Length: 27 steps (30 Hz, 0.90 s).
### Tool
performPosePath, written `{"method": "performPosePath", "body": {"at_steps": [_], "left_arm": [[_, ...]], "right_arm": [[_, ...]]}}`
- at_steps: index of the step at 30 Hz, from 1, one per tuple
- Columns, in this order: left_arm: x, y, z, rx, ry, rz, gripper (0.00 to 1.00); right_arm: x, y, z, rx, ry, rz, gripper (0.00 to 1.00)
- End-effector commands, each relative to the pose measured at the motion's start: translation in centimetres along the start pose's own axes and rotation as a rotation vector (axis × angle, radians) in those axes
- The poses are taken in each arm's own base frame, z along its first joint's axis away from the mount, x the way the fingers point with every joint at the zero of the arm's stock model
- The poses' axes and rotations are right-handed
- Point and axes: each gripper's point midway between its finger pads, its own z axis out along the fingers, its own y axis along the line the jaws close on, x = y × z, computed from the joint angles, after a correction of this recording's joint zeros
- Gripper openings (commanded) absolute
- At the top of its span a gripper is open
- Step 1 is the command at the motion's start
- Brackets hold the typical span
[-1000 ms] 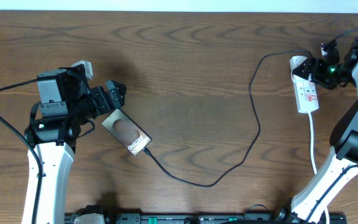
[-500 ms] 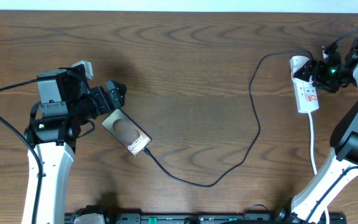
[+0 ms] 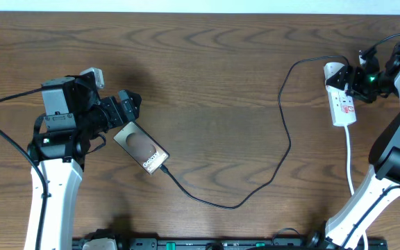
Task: Plug charger to phone and switch on socket
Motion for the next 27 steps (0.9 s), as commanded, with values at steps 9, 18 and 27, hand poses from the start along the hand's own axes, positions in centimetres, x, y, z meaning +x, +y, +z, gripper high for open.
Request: {"method": "performPosePath", "body": {"at_steps": [9,18,27], "left_arm": [[-0.5,-0.1,-0.1,-0.009,-0.009,0.022,0.98],[-0.5,-0.1,-0.1,-0.009,-0.009,0.022,0.98],[-0.5,-0.1,-0.1,-0.009,-0.009,0.022,0.98]], "right_arm": [[0.6,2.1,0.4,-0.034,0.004,-0.024,0.83],[1.4,1.6,1.3,-0.035,0.01,-0.02,0.83],[0.2,0.1,-0.3,0.018,-0.033,-0.003,0.82]]}}
